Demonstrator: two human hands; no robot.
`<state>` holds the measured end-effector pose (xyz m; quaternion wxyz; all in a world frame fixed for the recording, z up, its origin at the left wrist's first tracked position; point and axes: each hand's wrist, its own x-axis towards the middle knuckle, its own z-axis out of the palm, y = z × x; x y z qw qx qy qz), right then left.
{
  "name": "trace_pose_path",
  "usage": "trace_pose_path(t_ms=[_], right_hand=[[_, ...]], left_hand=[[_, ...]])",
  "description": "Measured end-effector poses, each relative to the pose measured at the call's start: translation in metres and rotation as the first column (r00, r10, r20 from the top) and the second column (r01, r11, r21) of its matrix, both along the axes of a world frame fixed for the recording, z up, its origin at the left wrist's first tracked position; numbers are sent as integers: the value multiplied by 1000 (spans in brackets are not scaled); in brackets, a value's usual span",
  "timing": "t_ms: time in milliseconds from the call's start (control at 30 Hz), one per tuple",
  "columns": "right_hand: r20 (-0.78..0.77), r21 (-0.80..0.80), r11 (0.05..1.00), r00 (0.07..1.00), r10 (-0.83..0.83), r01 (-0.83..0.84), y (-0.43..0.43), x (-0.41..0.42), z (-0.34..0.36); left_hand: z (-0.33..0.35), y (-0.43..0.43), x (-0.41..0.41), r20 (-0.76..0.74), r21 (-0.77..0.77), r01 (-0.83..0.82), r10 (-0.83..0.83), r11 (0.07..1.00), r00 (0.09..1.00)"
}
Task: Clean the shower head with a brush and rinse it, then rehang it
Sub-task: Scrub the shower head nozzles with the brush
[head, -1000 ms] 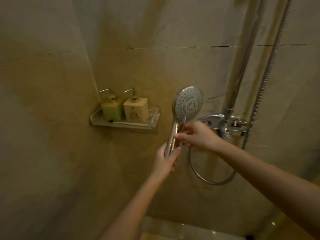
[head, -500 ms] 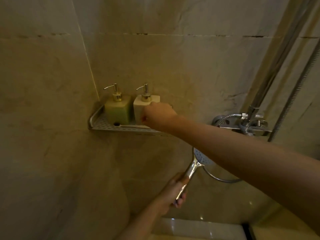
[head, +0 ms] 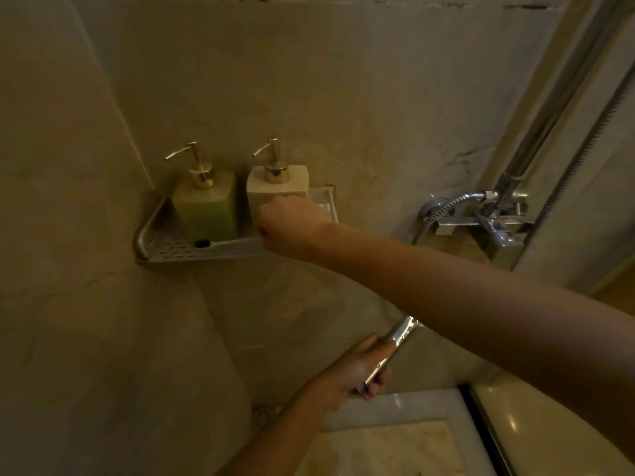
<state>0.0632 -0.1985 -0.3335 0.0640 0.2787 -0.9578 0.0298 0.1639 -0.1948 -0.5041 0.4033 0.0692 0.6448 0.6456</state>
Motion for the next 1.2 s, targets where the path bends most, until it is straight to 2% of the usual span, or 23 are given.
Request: trace_pose_path(t_ms=[200,333,467,633,700,767,867,1000,1133,1200], right_hand=[[-68,-286,952,989,-134,109,66,24,12],[-32,-508,811,935,-354,290,154,54,-8],[140,-617,605,827,-544,503,240,113,-44],[301,-568,405,638,-709,717,324,210,-96],[319,-528,315,528,-787,789,356,242,-110],[340,-463,268,448,-827,845,380,269,-121],[400,-362,247,389,-830,899,407,299,-131],[412,-425,117,307,-858,897,447,324,-132],[416,-374,201,357,-836,905,462,338,-136],[422,-362,151,306,-853,920,481,340,-135]], left_hand=[[-10,26,0,133,91,-15,3,996,991],[-8,52,4,190,151,-14,-15,988,982],[-5,87,16,212,190,23,-64,981,975],[3,141,43,298,199,37,-96,979,950],[7,164,57,297,206,47,-108,977,949],[12,187,73,308,225,61,-130,973,943],[17,218,98,224,210,157,-204,965,953],[23,260,130,99,166,221,-239,961,966],[31,295,151,141,173,164,-189,971,972],[31,308,160,157,158,154,-179,975,971]])
